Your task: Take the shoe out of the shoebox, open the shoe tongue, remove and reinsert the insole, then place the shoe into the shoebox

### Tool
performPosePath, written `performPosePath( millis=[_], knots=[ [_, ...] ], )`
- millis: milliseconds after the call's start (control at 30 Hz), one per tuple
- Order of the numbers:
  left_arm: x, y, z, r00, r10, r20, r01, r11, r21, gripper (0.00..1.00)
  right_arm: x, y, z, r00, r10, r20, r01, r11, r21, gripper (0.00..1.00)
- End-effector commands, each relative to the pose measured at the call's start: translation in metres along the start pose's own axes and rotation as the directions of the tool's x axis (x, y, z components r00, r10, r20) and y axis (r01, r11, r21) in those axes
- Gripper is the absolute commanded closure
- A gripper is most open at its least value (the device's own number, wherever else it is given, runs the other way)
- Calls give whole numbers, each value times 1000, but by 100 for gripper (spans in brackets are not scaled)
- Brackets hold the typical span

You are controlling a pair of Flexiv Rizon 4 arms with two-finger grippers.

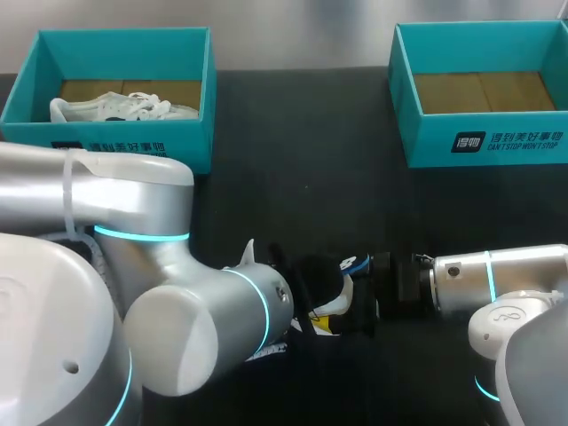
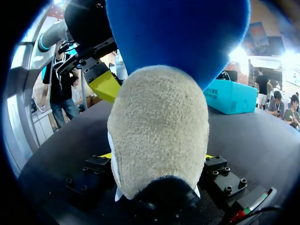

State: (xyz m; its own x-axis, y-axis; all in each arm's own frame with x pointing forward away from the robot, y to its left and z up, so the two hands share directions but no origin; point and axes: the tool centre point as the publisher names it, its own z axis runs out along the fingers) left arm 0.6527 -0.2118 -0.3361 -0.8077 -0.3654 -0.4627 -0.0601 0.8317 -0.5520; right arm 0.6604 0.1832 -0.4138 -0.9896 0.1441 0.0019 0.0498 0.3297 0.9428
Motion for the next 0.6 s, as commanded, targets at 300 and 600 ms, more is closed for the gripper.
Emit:
performPosePath(
  millis=[300, 600],
  knots=[
    [-3, 2, 1, 1000, -11, 0, 11, 1000, -1, 76, 1, -1, 2, 1000, 1, -1, -1, 1000, 5, 100],
    [-11, -2, 6, 997, -50, -56, 50, 999, 6, 100, 1, -1, 2, 1000, 1, -1, -1, 1000, 5, 100]
  ],
)
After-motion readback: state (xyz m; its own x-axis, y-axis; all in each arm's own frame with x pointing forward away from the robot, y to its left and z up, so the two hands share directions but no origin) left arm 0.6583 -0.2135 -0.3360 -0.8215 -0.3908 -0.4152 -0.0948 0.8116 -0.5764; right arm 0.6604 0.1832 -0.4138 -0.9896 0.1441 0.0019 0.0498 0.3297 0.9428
